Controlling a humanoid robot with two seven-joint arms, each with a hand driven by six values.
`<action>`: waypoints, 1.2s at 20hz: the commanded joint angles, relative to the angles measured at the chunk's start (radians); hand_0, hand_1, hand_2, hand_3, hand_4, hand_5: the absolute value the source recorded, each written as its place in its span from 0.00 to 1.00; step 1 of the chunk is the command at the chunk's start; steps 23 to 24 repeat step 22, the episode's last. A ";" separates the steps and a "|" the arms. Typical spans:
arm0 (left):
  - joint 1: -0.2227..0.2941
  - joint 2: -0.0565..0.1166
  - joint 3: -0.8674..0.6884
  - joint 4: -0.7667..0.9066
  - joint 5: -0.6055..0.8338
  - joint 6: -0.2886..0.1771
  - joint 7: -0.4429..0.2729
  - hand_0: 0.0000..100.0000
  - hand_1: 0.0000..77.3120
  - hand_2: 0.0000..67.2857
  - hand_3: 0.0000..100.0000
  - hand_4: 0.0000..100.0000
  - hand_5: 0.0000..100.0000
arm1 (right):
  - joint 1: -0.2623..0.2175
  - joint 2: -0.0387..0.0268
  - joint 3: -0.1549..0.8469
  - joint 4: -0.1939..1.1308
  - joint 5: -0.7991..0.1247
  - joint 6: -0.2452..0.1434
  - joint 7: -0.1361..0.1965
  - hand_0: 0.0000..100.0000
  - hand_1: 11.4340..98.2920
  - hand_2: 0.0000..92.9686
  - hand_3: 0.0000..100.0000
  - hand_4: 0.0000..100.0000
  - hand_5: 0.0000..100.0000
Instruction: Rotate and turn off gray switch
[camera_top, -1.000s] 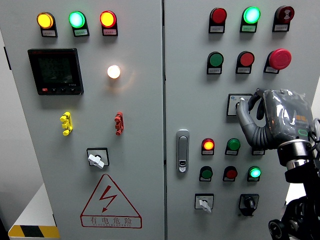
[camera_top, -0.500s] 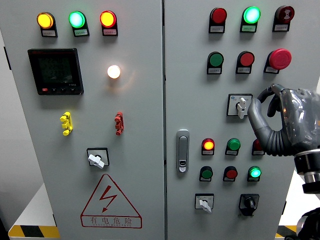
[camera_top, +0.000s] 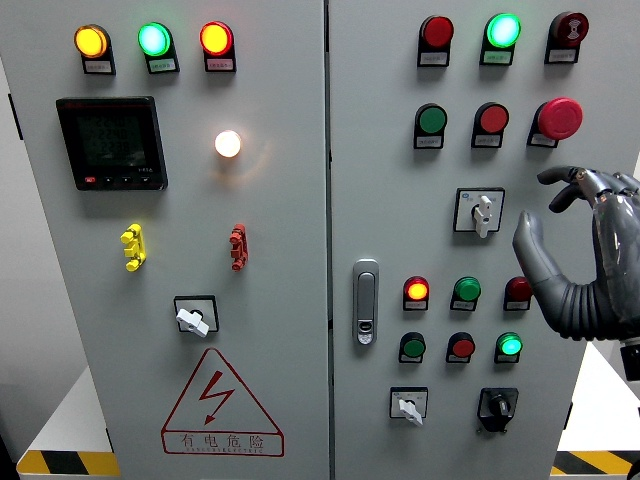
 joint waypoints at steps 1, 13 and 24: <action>0.001 0.001 0.000 0.000 0.001 0.000 0.000 0.00 0.00 0.20 0.18 0.10 0.12 | -0.039 0.0001 -0.001 0.041 -0.003 -0.001 0.001 0.63 0.28 0.26 0.31 0.20 0.42; 0.000 0.001 0.000 0.000 -0.001 0.000 0.000 0.00 0.00 0.20 0.18 0.10 0.12 | -0.142 -0.0045 0.005 0.115 -0.051 -0.054 0.030 0.54 0.27 0.10 0.12 0.09 0.18; 0.000 0.001 0.000 0.000 0.001 0.000 0.000 0.00 0.00 0.20 0.18 0.10 0.12 | -0.163 -0.0091 0.004 0.120 -0.066 -0.090 0.029 0.00 0.35 0.10 0.12 0.09 0.18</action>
